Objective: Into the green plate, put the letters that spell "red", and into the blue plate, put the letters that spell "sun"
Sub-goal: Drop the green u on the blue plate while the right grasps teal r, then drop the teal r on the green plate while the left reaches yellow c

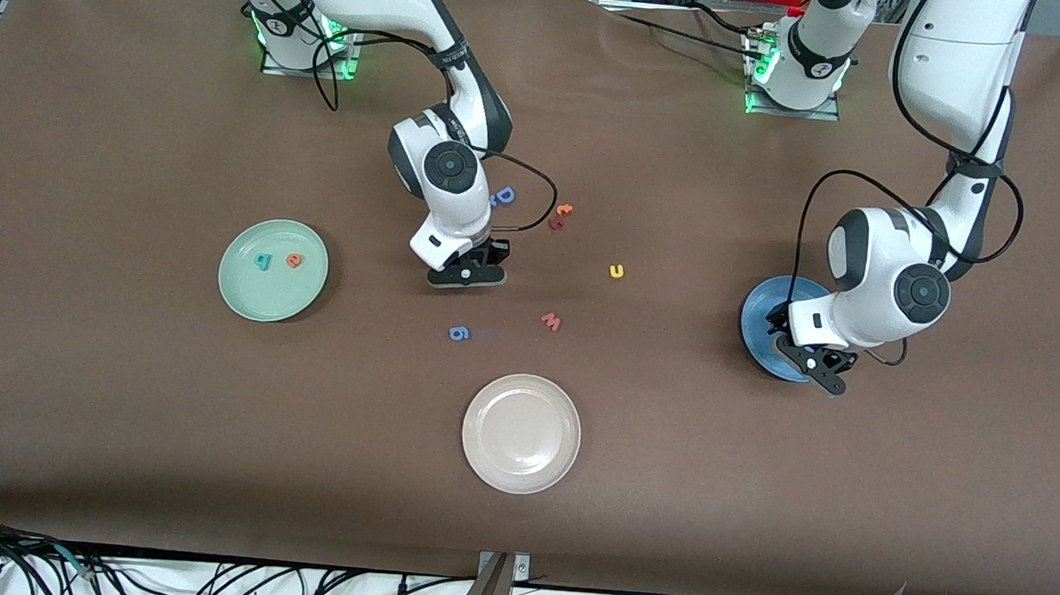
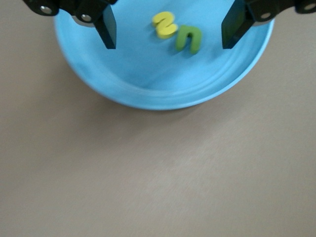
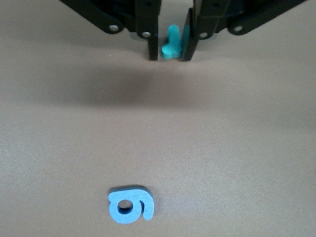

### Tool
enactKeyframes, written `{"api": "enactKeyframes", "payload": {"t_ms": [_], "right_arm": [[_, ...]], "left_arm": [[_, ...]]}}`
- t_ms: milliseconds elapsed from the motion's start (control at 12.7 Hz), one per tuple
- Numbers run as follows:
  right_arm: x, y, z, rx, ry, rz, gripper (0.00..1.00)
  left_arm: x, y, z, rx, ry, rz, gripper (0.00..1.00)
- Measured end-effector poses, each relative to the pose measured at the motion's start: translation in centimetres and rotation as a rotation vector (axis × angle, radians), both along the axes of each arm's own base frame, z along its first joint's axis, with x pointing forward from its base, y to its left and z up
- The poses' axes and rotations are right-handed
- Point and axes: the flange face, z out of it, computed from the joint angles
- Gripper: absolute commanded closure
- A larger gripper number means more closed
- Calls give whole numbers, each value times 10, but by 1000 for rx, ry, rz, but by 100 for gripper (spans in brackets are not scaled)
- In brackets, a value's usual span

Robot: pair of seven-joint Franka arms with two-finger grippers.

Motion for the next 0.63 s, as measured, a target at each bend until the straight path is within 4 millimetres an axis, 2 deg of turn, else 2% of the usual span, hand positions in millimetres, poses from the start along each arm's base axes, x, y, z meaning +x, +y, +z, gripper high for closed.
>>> {"api": "enactKeyframes", "payload": {"t_ms": [158,237,316,474,632], "right_arm": [[0,0,-2,2,-5,1,91],[0,1,-2,4,-8,2,98],[0,2,-2,7,-12,5,100],[0,3,-2,9,-17,9,100],[2,2,-1,7,-18,21,100]], "left_arm": [[-5,-35,9,-18,9,70,5],[-9,-58,11,-23,16,111,6],[-16,-86,11,-26,27,160,6],[-33,-140,10,-26,51,259,6],[-48,-178,9,-19,70,367,5]]}}
